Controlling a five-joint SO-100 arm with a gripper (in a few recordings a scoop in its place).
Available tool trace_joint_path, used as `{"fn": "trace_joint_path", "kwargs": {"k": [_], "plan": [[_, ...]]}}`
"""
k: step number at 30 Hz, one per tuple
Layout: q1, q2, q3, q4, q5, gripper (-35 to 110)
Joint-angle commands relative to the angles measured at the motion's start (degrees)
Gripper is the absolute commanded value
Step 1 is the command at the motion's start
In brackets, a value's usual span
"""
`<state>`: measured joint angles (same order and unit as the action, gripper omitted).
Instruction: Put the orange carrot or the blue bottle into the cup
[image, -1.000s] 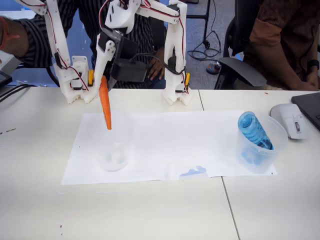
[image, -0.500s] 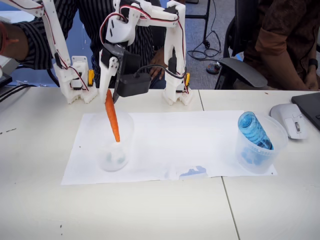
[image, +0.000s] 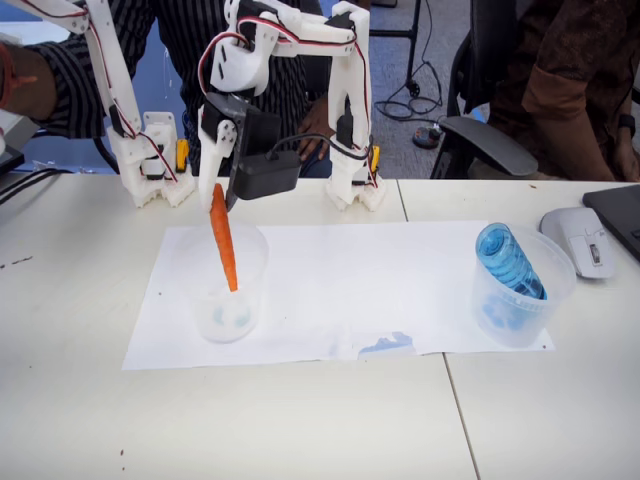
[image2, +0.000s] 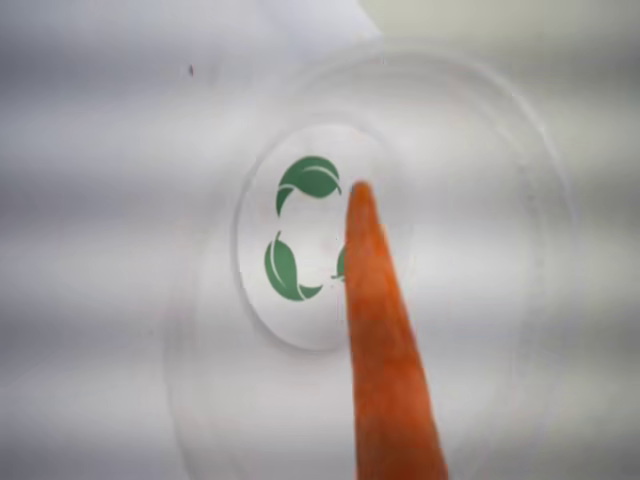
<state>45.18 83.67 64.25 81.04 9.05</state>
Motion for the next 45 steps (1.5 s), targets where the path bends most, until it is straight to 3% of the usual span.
{"fn": "trace_joint_path", "kwargs": {"k": [1,6,19,33,37,45], "plan": [[0.97,3.34,-6.24,0.35,0.26,27],[0.88,3.34,-6.24,0.35,0.26,34],[1.05,4.39,-6.24,0.35,0.26,34],[0.53,18.37,-5.19,1.67,0.26,13],[-0.79,25.93,-5.27,6.94,0.18,11],[-15.73,38.76,-5.19,19.16,1.05,18]]}}
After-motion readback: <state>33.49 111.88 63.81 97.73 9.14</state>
